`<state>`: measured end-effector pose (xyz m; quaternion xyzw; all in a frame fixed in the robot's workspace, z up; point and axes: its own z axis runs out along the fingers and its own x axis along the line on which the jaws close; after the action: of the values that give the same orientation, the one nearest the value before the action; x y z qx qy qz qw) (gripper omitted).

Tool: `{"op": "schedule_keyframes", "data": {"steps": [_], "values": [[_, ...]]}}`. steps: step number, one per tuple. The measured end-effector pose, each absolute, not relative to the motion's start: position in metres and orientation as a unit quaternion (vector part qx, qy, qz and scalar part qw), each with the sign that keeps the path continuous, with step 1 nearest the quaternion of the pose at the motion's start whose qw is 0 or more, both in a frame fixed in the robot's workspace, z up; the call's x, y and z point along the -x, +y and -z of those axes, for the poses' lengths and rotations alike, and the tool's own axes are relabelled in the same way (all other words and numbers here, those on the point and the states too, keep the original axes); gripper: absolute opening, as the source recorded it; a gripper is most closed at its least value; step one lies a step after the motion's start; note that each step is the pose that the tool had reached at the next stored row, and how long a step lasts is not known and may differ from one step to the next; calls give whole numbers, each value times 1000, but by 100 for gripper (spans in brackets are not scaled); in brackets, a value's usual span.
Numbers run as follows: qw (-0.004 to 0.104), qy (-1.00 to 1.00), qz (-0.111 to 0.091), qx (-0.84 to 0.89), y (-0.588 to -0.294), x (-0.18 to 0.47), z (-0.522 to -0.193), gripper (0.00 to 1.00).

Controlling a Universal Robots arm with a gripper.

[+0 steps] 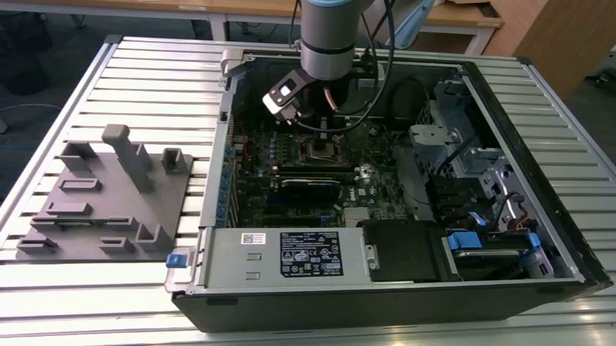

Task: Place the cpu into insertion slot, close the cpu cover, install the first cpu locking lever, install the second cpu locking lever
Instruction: 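Place the cpu into insertion slot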

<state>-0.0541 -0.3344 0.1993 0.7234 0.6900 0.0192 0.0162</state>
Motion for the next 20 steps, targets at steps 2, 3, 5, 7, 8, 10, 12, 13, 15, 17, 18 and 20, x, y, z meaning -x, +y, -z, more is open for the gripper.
{"op": "schedule_keyframes", "data": {"steps": [2,3,5,7,8,10,12,13,15,17,18,20], "values": [[16,690,-19,-723,-335,54,-199,10],[16,690,-19,-723,-335,54,-199,10],[16,690,-19,-723,-335,54,-198,10],[16,690,-18,-723,-335,54,-197,10],[16,690,-19,-723,-335,54,-196,10],[16,690,-19,-723,-335,54,-196,10],[16,690,-19,-723,-335,54,-196,10],[16,690,-18,-723,-335,54,-196,10],[16,690,-18,-723,-335,54,-197,10],[16,690,-20,-723,-334,54,-199,10],[16,690,-21,-723,-334,54,-201,10],[16,690,-19,-723,-334,54,-206,10]]}}
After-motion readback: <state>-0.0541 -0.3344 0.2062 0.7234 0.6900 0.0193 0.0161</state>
